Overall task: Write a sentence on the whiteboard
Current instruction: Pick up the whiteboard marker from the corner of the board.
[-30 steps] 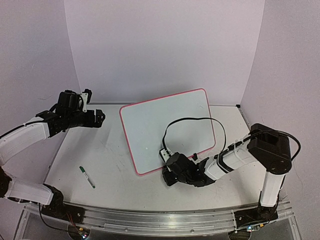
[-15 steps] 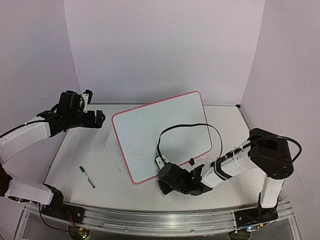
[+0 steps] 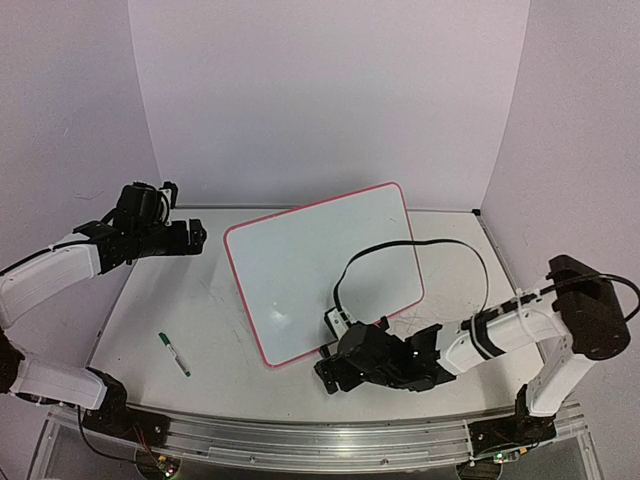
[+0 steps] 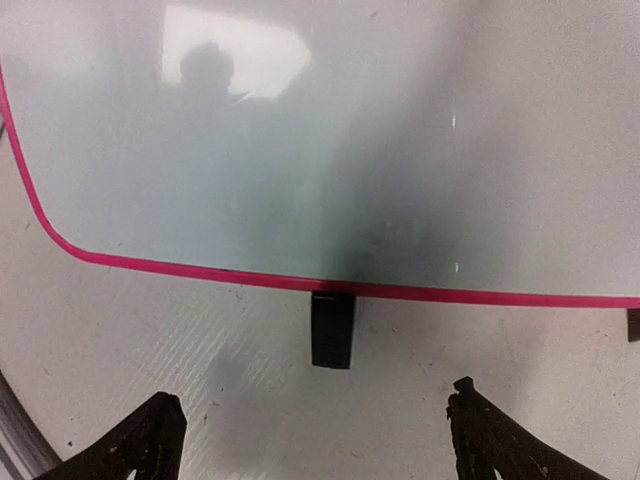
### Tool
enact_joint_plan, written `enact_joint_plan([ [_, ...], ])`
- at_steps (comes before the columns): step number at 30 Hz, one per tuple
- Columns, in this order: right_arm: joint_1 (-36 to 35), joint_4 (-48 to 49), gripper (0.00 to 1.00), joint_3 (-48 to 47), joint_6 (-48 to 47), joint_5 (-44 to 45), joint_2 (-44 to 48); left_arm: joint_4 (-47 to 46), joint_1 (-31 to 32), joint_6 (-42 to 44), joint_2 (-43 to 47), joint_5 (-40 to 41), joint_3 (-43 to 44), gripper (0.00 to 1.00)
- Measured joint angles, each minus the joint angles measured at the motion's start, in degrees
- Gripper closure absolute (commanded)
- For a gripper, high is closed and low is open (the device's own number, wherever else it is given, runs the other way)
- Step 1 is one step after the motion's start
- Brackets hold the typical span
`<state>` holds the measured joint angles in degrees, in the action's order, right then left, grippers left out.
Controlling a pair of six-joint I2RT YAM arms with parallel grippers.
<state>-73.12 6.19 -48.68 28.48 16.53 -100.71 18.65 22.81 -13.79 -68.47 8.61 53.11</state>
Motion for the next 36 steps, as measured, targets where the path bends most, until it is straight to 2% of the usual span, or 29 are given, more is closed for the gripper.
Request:
enact_joint_plan([
  [7, 0.0, -4.1, 0.02, 7.5, 2.5, 2.0, 15.4, 5.1, 0.0, -12.7, 1.6, 4.5, -0.6, 0.02],
  [12, 0.0, -7.3, 0.02, 8.0, 3.1, 9.6, 23.4, 11.8, -0.1, -24.5, 1.2, 5.2, -5.8, 0.05],
  [17, 0.1, -9.3, 0.02, 6.4, 1.2, 16.8, 27.1, 20.2, -0.1, -35.8, 1.5, 6.0, -12.1, 0.11],
  [24, 0.1, -10.3, 0.02, 3.8, -3.8, 25.4, 29.8, 24.7, -0.1, -46.0, 1.5, 8.3, -17.2, 0.33],
  [29, 0.1, -10.4, 0.02, 3.0, -6.6, 28.9, 30.9, 22.5, -0.1, -47.4, -5.1, 9.5, -17.1, 0.48],
  [33, 0.1, -11.3, 0.02, 3.0, -6.8, 29.3, 30.9, 19.4, -0.1, -47.5, -8.6, 9.1, -17.2, 0.54],
  [36, 0.1, -11.8, 0.02, 3.0, -6.2, 29.3, 31.0, 16.8, -0.1, -47.3, -9.5, 9.0, -17.3, 0.62],
])
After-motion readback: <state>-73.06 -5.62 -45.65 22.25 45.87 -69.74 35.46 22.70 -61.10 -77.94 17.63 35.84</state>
